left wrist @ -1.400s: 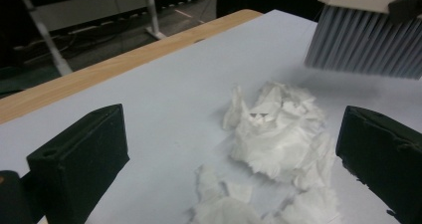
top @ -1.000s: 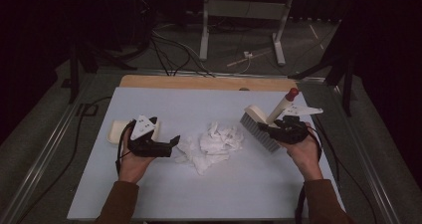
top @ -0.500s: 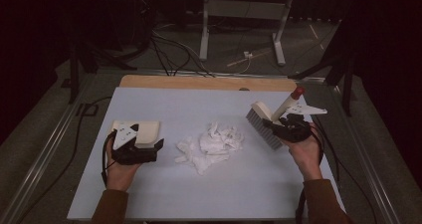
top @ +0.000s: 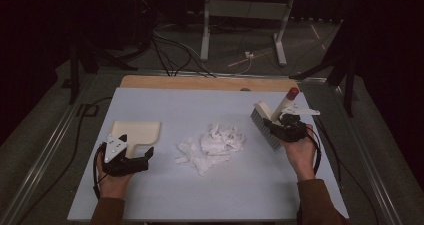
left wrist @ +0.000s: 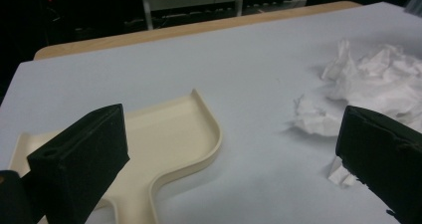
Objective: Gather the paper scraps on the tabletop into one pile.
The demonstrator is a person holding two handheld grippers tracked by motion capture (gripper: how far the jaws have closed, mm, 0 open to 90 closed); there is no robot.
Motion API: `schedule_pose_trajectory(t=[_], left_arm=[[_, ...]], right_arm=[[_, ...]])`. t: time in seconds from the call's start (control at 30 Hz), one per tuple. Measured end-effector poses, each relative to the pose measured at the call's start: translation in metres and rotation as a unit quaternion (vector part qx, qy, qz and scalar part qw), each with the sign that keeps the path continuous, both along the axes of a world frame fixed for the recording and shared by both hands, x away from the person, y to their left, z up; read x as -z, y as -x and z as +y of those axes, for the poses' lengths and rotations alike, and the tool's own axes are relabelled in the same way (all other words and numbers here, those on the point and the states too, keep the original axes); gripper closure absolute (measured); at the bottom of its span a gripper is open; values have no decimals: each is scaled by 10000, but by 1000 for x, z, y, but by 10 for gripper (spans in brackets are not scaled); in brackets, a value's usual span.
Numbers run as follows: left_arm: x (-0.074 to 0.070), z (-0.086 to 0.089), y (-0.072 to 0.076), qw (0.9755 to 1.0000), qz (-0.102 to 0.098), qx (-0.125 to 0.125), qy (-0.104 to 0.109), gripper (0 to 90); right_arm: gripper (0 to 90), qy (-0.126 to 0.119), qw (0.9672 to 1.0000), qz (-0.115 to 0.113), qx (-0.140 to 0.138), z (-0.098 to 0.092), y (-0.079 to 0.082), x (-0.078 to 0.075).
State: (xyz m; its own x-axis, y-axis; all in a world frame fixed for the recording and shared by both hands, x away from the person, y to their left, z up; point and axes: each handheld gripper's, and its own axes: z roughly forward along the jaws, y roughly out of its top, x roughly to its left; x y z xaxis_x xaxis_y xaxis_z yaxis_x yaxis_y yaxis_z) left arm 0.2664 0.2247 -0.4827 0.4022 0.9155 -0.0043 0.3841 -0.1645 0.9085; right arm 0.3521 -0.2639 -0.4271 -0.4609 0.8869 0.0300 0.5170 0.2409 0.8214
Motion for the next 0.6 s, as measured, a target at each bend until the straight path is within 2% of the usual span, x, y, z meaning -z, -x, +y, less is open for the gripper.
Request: schedule_pose_trajectory(t=[0.4, 0.5, 0.6], left_arm=[[1, 3, 4, 9997, -108, -228, -74, 18], [1, 3, 5, 9996, -128, -230, -67, 18], [2, 2, 5, 9996, -132, -219, -80, 18]], right_arm=[[670, 127, 9991, 183, 363, 18, -4, 13], [670, 246, 9983, 246, 461, 21, -5, 17], [670, 250, 9978, 309, 527, 23, -7, 23]])
